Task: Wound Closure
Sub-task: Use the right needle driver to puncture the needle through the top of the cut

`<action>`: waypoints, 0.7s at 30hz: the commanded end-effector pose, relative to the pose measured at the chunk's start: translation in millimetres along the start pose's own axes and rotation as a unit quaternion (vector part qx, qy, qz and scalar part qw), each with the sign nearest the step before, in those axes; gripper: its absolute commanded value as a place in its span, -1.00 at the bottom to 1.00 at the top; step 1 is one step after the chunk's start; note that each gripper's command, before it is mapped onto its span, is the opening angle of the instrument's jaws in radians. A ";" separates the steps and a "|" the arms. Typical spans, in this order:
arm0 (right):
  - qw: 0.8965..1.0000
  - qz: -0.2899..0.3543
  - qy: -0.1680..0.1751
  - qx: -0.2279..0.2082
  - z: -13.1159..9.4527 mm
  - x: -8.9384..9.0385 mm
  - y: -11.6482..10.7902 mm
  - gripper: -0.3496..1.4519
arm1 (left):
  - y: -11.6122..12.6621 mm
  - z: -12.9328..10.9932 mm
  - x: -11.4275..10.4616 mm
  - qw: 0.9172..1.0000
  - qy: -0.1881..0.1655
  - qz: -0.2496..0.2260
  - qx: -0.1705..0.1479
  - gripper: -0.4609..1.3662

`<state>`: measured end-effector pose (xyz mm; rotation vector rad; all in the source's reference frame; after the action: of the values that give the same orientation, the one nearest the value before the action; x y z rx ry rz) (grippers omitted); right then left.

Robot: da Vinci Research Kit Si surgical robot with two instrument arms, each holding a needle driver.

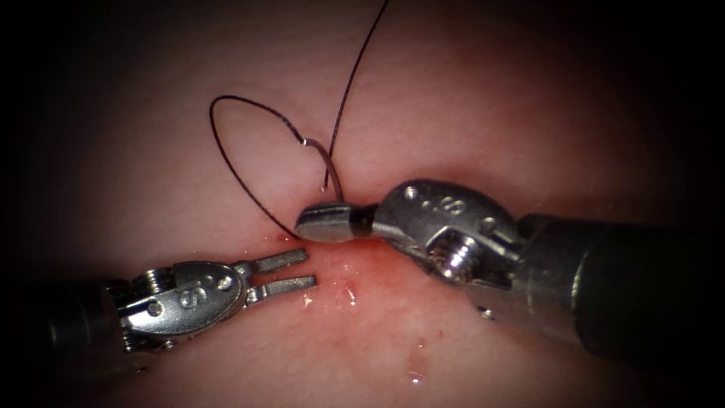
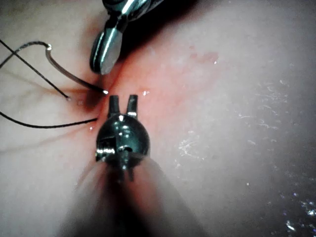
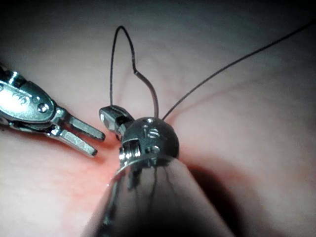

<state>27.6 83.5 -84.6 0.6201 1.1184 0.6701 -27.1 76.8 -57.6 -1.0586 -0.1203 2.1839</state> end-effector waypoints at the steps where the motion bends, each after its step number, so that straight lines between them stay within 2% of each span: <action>1: 1.000 0.000 0.000 0.000 -0.1 0.0 0.0 -0.82 | 0.0 0.0 0.0 1.000 0.000 0.000 -0.002 -0.38; 2: 1.000 0.000 0.000 0.001 -0.1 0.0 0.0 -0.75 | 0.0 0.0 0.0 1.000 0.000 0.000 -0.002 -0.38; 4: 1.000 -0.003 0.000 0.001 -0.2 0.1 0.0 -0.47 | 0.0 0.0 0.0 1.000 0.000 0.000 -0.002 -0.38; 5: 1.000 -0.006 0.000 0.001 -0.2 0.1 -0.1 -0.32 | 0.0 0.0 0.0 1.000 0.000 0.000 -0.002 -0.38; 6: 1.000 -0.009 0.000 0.001 -0.1 0.1 -0.1 -0.08 | 0.0 0.0 0.0 1.000 0.000 0.000 -0.002 -0.38; 8: 1.000 -0.018 0.000 0.001 -0.1 0.0 -0.1 0.19 | 0.0 0.0 0.0 1.000 0.000 0.000 -0.002 -0.38; 11: 1.000 -0.018 0.000 0.001 -0.1 0.0 -0.1 0.29 | 0.0 0.0 0.0 1.000 0.000 0.000 -0.002 -0.38; 15: 1.000 -0.026 0.000 0.001 -0.1 0.1 -0.1 0.59 | 0.0 0.0 0.0 1.000 0.000 0.000 -0.002 -0.38; 21: 1.000 -0.027 0.002 0.003 -0.4 0.3 0.2 0.56 | 0.0 0.0 0.0 1.000 0.000 0.000 -0.002 -0.38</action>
<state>27.2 84.3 -84.7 0.5803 1.1374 0.6317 -27.1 76.8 -57.6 -1.0584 -0.1204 2.1838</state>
